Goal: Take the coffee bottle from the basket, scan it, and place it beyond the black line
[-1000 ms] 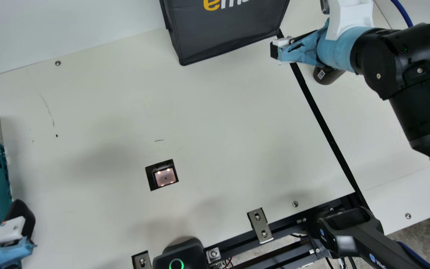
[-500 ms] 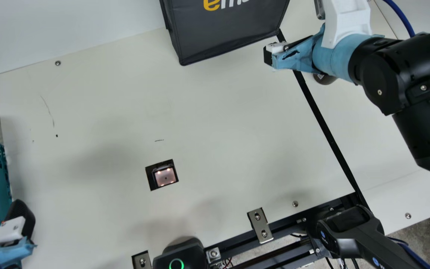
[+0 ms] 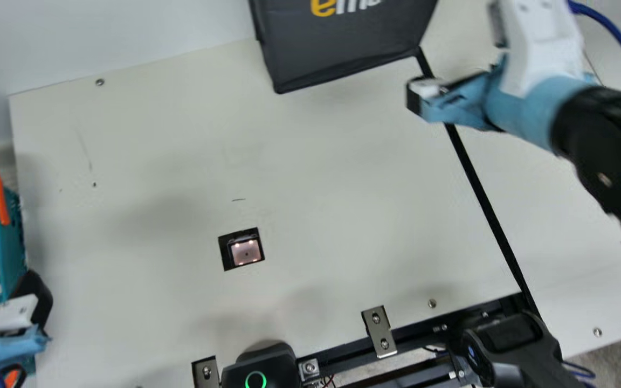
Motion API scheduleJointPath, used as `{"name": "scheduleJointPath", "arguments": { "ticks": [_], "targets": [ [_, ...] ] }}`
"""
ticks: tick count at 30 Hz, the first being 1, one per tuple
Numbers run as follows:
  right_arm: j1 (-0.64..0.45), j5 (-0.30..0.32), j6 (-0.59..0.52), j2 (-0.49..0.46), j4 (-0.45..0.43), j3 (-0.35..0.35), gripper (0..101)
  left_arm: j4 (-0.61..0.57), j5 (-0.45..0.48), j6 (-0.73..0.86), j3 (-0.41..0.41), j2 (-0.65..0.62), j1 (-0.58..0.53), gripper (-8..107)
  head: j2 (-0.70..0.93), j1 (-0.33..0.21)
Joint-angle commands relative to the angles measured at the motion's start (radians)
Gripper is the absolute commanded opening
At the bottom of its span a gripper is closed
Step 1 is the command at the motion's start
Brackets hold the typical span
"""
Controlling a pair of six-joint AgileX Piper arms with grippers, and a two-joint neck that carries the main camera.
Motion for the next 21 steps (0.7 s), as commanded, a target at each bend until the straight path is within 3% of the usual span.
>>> {"name": "scheduleJointPath", "arguments": {
  "ticks": [1, 7, 15, 16, 21],
  "targets": [
    [-0.004, 0.031, -0.023, -0.046, 0.010, -0.001, 91, 0.004, 0.031, -0.004, -0.047, 0.008, -0.005, 90, 0.092, -0.026],
    [-0.017, 0.108, -0.085, -0.150, 0.037, -0.004, 91, 0.017, 0.110, -0.019, -0.152, 0.035, -0.023, 90, 0.232, -0.026],
    [-0.034, 0.207, -0.165, -0.287, 0.072, -0.009, 91, 0.034, 0.214, -0.039, -0.292, 0.070, -0.046, 90, 0.232, -0.026],
    [-0.033, 0.193, -0.156, -0.260, 0.069, -0.008, 91, 0.036, 0.228, -0.042, -0.309, 0.075, -0.049, 90, 0.232, -0.026],
    [-0.035, 0.217, -0.166, -0.292, 0.072, -0.008, 91, 0.046, 0.293, -0.054, -0.397, 0.097, -0.064, 90, 0.232, -0.026]
  ]
}}
